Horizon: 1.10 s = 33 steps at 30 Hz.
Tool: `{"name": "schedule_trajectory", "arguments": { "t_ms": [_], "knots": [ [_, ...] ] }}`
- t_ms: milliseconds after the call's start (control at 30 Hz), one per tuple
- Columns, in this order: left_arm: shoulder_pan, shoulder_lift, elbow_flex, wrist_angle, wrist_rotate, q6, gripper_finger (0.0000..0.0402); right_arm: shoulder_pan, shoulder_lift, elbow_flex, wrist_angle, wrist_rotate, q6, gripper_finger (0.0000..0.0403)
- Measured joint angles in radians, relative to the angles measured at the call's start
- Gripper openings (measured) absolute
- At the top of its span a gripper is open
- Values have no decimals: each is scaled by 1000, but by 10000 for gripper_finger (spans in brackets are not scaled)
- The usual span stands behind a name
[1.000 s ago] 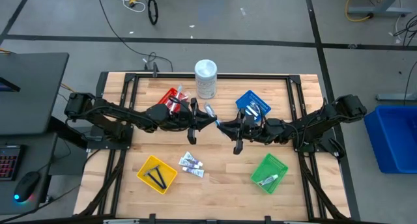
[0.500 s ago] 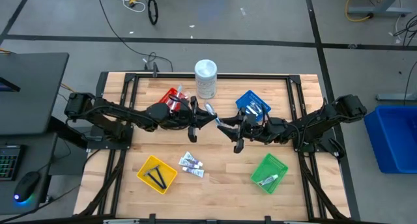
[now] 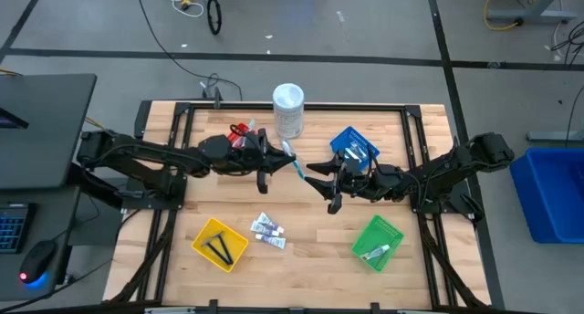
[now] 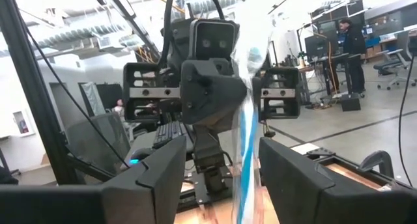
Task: Pick & Place Travel size toiletries
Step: Put the blue toothbrush into the orange basket
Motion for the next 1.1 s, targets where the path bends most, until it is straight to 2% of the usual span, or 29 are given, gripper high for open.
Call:
{"name": "schedule_trajectory", "arguments": {
  "t_ms": [300, 600, 1100],
  "knots": [
    [50, -96, 0, -310, -27, 43, 25, 0, 0, 0, -36, 0, 6, 165],
    [125, -148, 0, -533, -32, 13, 30, 0, 0, 0, -167, -1, 127, 129],
    [325, -262, 0, -987, -64, -7, 27, 0, 0, 0, -277, -2, 192, 80]
  ]
}}
